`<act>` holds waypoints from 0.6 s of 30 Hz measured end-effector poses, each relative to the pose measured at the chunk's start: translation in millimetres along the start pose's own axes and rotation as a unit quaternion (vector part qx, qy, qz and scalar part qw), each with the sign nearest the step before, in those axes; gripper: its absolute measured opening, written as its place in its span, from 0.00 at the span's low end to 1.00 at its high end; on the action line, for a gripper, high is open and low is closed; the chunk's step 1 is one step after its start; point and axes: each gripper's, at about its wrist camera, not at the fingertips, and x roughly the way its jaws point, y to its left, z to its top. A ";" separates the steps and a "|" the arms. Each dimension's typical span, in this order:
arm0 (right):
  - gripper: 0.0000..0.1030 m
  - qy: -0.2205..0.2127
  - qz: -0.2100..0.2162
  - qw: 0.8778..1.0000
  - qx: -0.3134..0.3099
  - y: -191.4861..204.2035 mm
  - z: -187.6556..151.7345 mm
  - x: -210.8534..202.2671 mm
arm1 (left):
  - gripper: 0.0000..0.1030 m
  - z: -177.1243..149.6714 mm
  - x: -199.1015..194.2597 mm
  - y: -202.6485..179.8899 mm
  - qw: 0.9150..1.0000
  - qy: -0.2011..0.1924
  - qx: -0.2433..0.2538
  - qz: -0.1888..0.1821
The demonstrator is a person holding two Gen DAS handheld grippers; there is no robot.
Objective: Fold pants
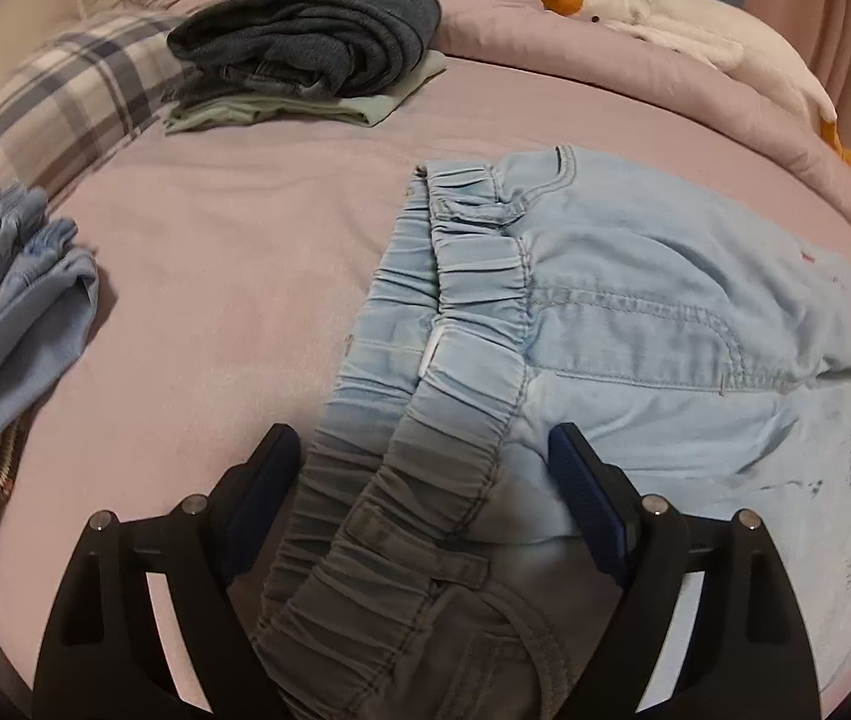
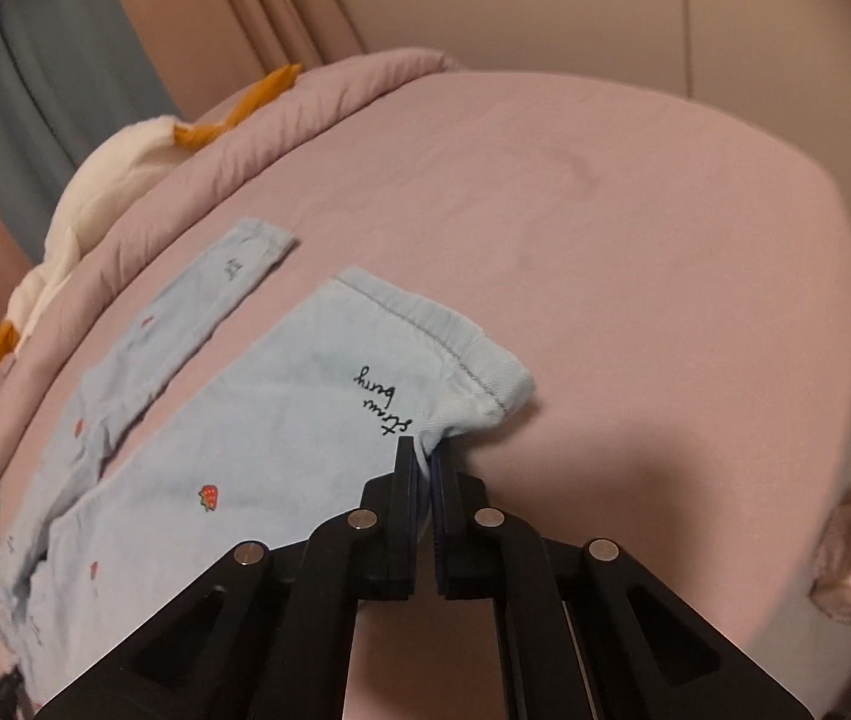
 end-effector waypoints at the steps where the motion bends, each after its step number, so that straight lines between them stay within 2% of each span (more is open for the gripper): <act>1: 0.03 0.003 -0.018 1.000 -0.012 -2.1 -0.7 -1.6 | 0.84 0.0 -0.2 -0.5 1.000 -0.001 0.003 0.001; 4: 0.04 0.046 -0.051 0.997 -0.020 -4.2 7.9 27.9 | 0.84 0.4 -4.6 2.5 1.000 0.004 0.002 -0.007; 5: 0.04 0.048 -0.058 0.997 -0.032 -1.4 10.6 28.0 | 0.83 -0.1 -7.7 4.9 1.000 0.006 0.003 -0.007; 6: 0.04 0.037 -0.062 0.997 -0.038 -0.2 12.5 20.0 | 0.84 -1.2 -12.6 6.6 1.000 0.005 0.008 -0.002; 7: 0.10 0.020 -0.067 0.997 -0.046 5.4 16.0 12.4 | 0.82 -3.0 -19.7 6.9 1.000 -0.001 0.018 0.000; 8: 0.18 -0.012 -0.092 0.994 -0.062 16.4 19.5 -0.9 | 0.82 -4.2 -22.9 7.6 1.000 -0.005 0.028 0.001; 10: 0.29 -0.062 -0.124 0.984 -0.109 45.0 18.7 -21.3 | 0.82 -10.0 -28.9 7.9 0.998 -0.010 0.056 0.005; 12: 0.30 -0.064 -0.075 0.982 -0.163 74.9 9.2 -28.7 | 0.83 -15.2 -28.8 9.5 0.997 -0.003 0.071 0.002; 14: 0.31 -0.053 -0.056 0.966 -0.248 117.6 -14.5 -27.2 | 0.82 -21.7 -24.5 14.5 0.997 0.014 0.076 -0.006; 15: 0.31 -0.047 -0.042 0.962 -0.267 129.7 -23.6 -25.2 | 0.83 -23.9 -24.9 18.9 0.997 0.014 0.070 -0.015; 17: 0.32 0.005 0.023 0.948 -0.317 158.0 -51.0 -10.3 | 0.84 -26.8 -26.1 28.7 0.998 0.018 0.057 -0.033; 18: 0.32 0.040 0.039 0.938 -0.341 167.5 -64.0 1.4 | 0.84 -26.8 -26.6 31.7 0.998 0.022 0.053 -0.039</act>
